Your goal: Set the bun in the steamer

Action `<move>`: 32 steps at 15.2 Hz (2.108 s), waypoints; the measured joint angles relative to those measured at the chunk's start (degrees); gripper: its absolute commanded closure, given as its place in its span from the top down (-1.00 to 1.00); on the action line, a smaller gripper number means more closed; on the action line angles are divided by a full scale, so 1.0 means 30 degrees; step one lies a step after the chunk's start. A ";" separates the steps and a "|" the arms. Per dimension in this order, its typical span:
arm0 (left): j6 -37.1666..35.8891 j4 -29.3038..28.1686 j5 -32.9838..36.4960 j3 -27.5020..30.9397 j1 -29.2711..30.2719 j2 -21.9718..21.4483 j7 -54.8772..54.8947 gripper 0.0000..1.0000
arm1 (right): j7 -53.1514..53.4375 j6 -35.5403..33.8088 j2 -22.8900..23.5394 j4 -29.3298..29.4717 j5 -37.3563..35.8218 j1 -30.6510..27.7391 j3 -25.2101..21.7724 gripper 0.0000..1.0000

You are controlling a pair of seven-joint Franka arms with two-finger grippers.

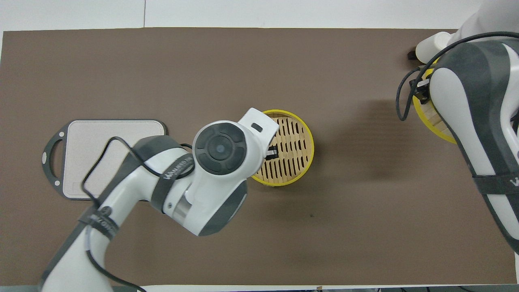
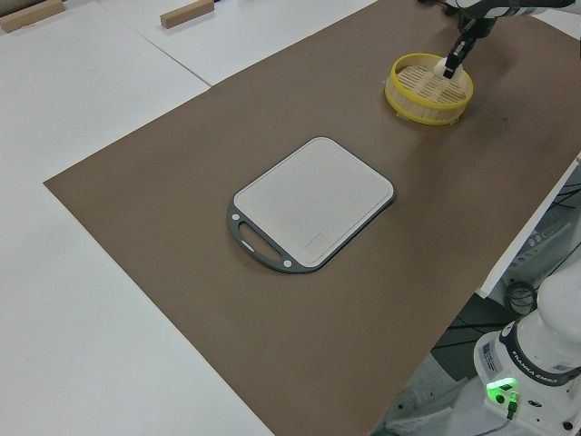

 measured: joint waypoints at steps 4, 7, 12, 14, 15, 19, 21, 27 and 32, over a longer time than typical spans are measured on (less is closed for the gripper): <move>0.1670 -0.0132 0.0405 0.0067 -0.0866 0.1768 -0.0010 -0.23 | 0.0000 0.0284 -0.0145 -0.0430 0.0000 -0.0007 0.0095 -1.00; 0.2079 -0.0126 0.0463 0.0119 -0.0958 0.2121 -0.0012 0.55 | 0.0000 0.0325 -0.0243 -0.0580 0.0000 -0.0084 0.0072 -1.00; 0.1953 -0.0064 0.0467 0.0377 -0.0899 0.1961 -0.0444 1.00 | 0.0001 0.0356 -0.0293 -0.0673 0.0112 -0.0077 0.0094 -1.00; 0.0778 0.0146 0.0472 0.0545 -0.0299 0.1288 -0.0477 1.00 | 0.0135 0.0375 -0.0316 -0.0673 0.0936 -0.0033 0.0213 -1.00; -0.0239 0.0272 0.0486 0.0576 0.0342 0.0649 -0.0429 1.00 | 0.0326 0.0388 -0.0332 -0.0672 0.1399 0.0025 0.0299 -1.00; -0.5114 0.0528 0.0507 0.0702 0.4122 -0.2937 0.2169 1.00 | 0.2180 0.0954 -0.0382 -0.0676 0.2286 0.2102 0.0480 -1.00; -0.7036 0.0508 0.0513 0.0797 0.6019 -0.4381 0.4545 1.00 | 0.4235 0.2201 -0.0378 -0.0742 0.2358 0.4311 0.0547 -1.00; -0.9979 0.0481 0.0523 0.0908 1.0462 -0.6356 1.1439 1.00 | 1.0806 0.5911 0.0821 -0.1357 0.2311 1.0909 0.0644 -1.00; -1.1355 0.1063 0.0525 0.0920 1.2098 -0.6883 1.3521 1.00 | 1.1038 0.6544 0.2299 -0.1603 0.1138 1.2508 0.0606 -1.00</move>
